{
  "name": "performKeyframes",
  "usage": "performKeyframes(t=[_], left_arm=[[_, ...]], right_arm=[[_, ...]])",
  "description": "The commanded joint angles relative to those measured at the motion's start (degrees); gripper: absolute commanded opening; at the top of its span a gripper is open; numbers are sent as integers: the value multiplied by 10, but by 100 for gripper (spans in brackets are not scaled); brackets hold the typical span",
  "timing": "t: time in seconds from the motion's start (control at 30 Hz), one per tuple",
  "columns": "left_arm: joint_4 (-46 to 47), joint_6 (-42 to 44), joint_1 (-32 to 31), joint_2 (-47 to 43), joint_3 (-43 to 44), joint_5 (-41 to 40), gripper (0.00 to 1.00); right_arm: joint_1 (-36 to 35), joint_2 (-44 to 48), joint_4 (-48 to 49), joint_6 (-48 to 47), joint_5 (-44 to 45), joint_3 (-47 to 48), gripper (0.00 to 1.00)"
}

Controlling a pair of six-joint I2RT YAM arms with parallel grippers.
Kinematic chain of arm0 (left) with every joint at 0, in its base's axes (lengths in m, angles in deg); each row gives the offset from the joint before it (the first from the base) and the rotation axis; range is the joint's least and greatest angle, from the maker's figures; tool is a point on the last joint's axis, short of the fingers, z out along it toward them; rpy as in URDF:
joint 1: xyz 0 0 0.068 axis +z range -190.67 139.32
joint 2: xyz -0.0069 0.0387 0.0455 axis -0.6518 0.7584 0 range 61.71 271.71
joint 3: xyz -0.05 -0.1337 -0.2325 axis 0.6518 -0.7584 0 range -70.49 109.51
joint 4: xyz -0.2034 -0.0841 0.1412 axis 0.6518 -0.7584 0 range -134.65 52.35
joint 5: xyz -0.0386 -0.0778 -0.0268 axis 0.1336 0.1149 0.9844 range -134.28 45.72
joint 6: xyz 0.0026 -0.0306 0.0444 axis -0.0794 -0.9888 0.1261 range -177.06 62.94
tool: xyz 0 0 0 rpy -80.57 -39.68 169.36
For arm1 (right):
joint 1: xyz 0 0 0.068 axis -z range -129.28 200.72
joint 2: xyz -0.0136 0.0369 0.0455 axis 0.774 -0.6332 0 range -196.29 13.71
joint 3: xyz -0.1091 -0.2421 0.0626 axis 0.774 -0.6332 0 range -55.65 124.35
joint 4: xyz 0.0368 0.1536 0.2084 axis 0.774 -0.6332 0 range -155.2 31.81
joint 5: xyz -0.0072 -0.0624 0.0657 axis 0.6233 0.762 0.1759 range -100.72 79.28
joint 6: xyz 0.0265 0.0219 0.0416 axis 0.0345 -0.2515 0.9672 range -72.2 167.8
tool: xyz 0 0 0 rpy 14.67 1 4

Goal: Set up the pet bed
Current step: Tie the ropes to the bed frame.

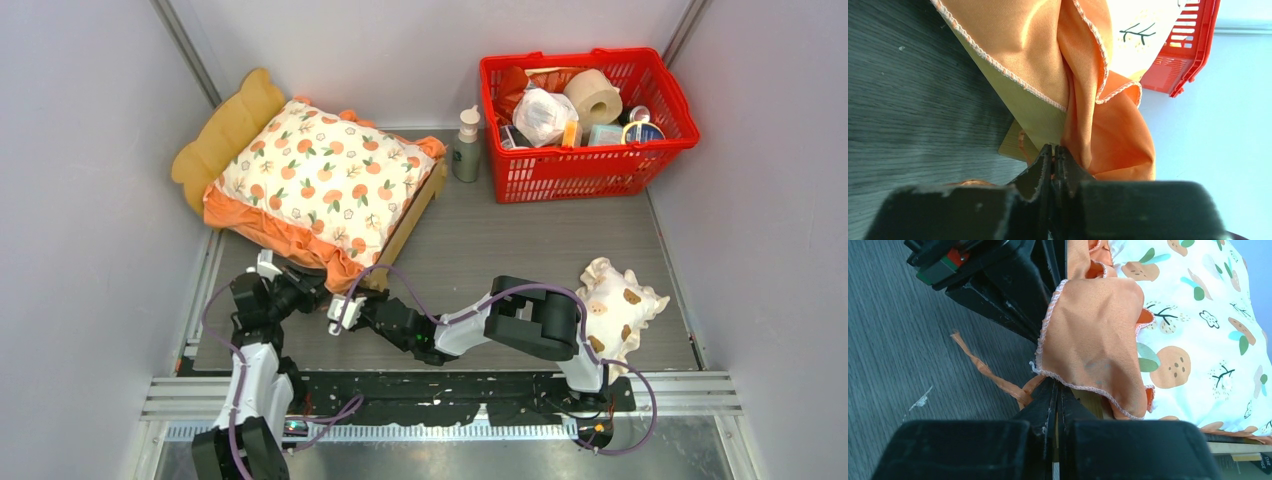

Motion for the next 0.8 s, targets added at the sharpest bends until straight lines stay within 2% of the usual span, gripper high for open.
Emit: performKeyframes(t=[0.0,0.1,0.23,0.33,0.43,0.57,0.77], left_arm=[[45,-12,4,3,-9,24,0],[35,-20,4,-3,-8,16,0],[-5,-14,4,-23,7,-19,0],[-27,0,4,-27,23,-28,0],[-28,3,4,-15,27,-32,0],[-8,-1,4,9,23,-20,0],[-9,-3,4,7,24,-20,0]], right_arm=[[2,1,35,12,1,1,5],[2,2,40,14,9,0,9],[1,19,69,-1,-1,-31,41],[0,42,114,-31,-47,-76,52],[-4,62,115,-67,-86,-105,62],[-19,56,103,-183,-120,-112,65],[-33,-3,83,-320,-136,-72,64]])
